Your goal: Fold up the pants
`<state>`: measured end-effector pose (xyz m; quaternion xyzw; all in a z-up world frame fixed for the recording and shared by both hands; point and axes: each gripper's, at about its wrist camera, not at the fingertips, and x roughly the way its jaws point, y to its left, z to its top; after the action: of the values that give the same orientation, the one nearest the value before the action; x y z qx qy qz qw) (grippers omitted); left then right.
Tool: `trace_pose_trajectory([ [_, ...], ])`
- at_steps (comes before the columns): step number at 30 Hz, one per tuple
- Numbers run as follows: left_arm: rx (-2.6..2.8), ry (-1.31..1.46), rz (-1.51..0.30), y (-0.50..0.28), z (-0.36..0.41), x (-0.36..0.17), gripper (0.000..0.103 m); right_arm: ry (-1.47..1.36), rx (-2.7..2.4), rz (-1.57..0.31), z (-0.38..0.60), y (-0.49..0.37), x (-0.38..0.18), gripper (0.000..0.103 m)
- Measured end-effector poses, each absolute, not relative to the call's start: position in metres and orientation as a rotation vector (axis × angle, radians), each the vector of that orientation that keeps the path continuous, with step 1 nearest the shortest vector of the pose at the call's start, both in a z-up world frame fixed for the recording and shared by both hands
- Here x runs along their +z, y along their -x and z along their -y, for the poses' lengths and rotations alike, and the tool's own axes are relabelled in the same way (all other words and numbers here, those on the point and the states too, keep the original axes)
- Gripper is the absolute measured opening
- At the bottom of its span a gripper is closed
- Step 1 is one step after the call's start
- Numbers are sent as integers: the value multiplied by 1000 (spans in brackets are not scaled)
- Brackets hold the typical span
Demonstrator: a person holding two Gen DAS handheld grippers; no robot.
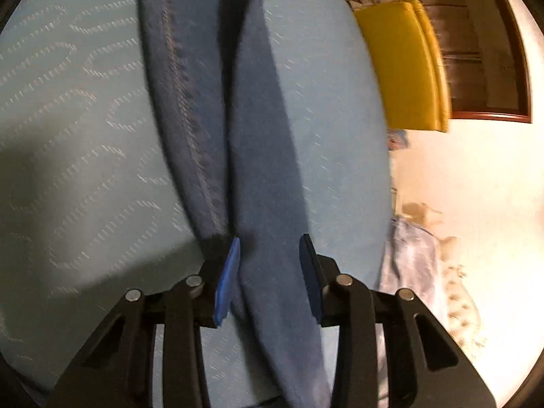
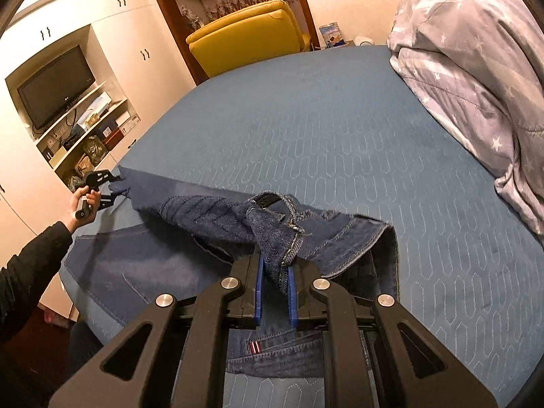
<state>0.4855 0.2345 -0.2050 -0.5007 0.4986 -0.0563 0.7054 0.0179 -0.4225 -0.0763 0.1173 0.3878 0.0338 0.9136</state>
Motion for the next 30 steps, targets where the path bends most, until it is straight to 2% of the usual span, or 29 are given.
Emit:
trace_pose_trajectory([
  [2,-93,1148,-1090,-484,-238,-208,28,-239,63,-791,427,-21,-72,13],
  [7,-102,1098,-1113,-492,-235,-210,27,-251,60,-793,436,-29,-71,13],
  [10,-75,1104,-1127,-500,-237,-215,3,-253,57,-800,439,-31,-73,13],
  [14,-117,1052,-1063,-481,-249,-176,1,-229,64,-811,443,-32,-74,13],
  [18,-120,980,-977,-387,-261,-115,1,-206,84,-835,461,-24,-84,13],
  [21,-75,927,-929,-274,-269,-100,1,-250,116,-895,485,-12,-106,14],
  [24,-31,930,-982,-191,-275,-136,1,-365,63,-970,518,2,-142,22],
  [25,-16,929,-1015,-173,-274,-157,1,-421,39,-994,529,9,-157,32],
  [28,-7,965,-1021,-149,-281,-191,1,-607,-101,-984,556,38,-177,49],
  [30,-17,977,-1009,-145,-284,-197,1,-724,-175,-954,563,61,-181,52],
])
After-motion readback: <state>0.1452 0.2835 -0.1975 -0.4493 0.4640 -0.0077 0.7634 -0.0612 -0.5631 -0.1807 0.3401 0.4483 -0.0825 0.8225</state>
